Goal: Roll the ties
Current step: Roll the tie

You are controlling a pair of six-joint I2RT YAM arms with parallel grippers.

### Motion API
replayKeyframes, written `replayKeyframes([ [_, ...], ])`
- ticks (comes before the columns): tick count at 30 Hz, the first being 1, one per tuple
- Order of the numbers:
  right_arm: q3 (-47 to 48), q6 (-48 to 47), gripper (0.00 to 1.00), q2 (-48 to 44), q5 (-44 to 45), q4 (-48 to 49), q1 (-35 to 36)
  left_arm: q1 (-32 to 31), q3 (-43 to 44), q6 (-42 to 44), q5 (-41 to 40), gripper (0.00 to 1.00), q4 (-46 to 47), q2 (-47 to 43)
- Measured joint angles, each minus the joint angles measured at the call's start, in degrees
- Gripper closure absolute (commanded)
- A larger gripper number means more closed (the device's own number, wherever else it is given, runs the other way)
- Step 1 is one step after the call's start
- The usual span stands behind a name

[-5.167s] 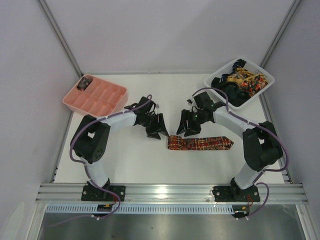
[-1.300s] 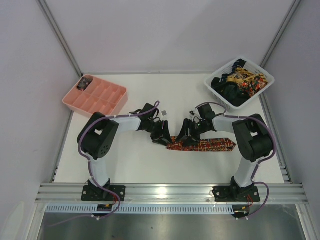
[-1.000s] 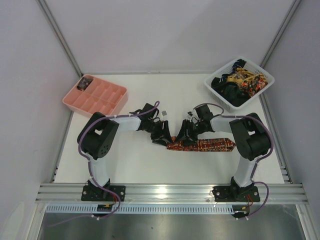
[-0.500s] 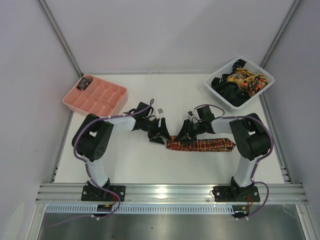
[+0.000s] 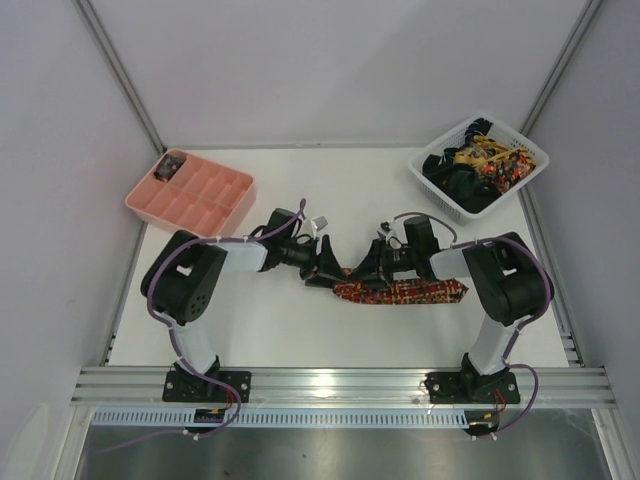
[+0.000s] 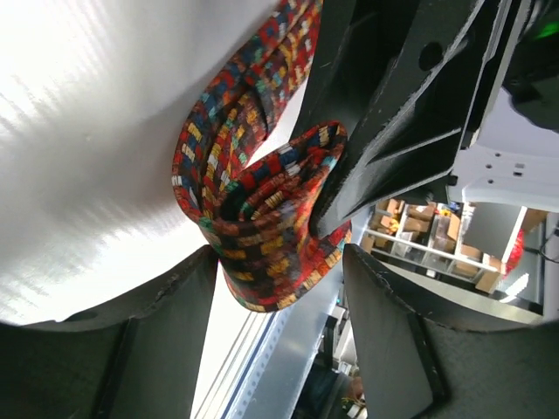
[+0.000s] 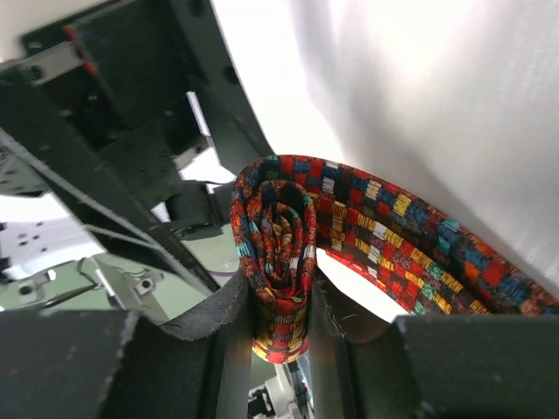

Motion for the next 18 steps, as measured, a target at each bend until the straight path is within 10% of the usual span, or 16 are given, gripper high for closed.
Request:
replayKeyframes([
  [18, -6.6, 18.1, 1.00, 2.4, -3.4, 28.3, -0.4, 0.6, -9.4, -20.6, 4.9, 0.47, 29.9, -0.1],
])
